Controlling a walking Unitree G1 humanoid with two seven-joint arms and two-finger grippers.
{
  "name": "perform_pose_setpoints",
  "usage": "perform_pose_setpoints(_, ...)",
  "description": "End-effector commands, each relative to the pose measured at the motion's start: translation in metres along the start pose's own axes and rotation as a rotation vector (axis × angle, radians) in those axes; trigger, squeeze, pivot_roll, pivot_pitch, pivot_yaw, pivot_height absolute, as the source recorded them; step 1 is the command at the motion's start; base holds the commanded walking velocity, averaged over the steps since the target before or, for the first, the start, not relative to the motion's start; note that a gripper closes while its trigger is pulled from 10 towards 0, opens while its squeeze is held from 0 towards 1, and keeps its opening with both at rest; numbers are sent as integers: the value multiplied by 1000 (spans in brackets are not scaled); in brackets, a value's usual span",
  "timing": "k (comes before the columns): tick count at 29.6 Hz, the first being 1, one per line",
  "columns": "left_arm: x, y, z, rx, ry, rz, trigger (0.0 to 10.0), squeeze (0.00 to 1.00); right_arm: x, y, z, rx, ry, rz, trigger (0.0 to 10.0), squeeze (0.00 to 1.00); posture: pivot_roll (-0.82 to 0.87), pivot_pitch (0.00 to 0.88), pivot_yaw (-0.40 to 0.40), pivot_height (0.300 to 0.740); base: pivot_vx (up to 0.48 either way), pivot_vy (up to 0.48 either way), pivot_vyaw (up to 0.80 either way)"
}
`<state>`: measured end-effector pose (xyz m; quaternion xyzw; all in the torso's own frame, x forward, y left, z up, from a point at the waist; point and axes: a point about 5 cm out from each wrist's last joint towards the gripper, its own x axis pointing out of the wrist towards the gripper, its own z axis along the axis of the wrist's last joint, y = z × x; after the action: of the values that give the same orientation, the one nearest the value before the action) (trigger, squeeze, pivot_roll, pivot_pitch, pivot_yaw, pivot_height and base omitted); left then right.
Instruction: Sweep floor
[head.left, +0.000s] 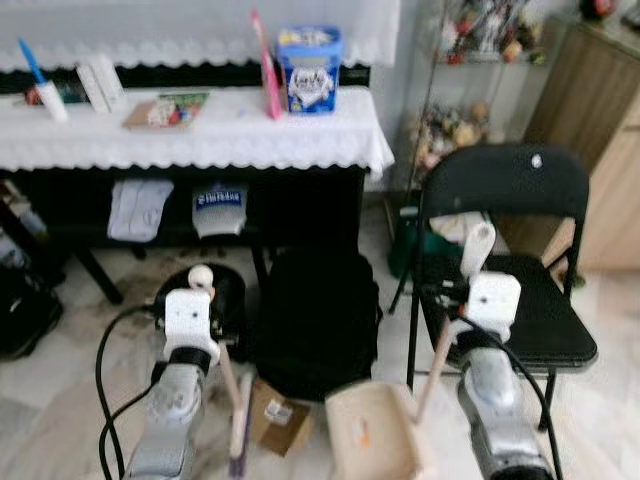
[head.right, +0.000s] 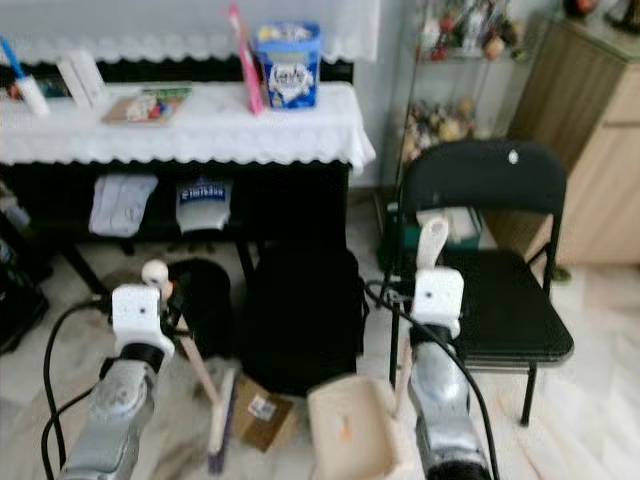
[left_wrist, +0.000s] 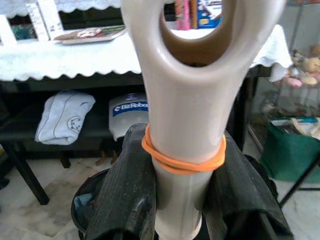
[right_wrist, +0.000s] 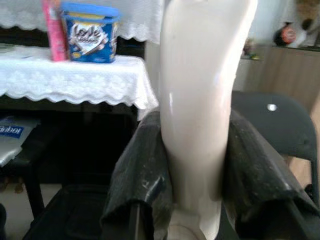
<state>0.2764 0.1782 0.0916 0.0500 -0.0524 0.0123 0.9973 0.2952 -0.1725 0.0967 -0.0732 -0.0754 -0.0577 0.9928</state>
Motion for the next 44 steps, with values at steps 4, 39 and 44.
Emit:
perform_pose_setpoints(4,4,6,12,13,-61,19,10000,0,5,0,10,17,-44,-38,10000,0,31,0,31,740,0,0,0)
perform_pose_setpoints(39,16,9,36,20,-139,-24,10000,0,29,-22,-36,76,218,-180,10000,0,33,0,31,740,0,0,0)
perform_pose_setpoints(44,12,12,35,19,-135,-9,10000,0,27,-25,-41,65,229,-186,10000,0,39,0,12,740,0,0,0)
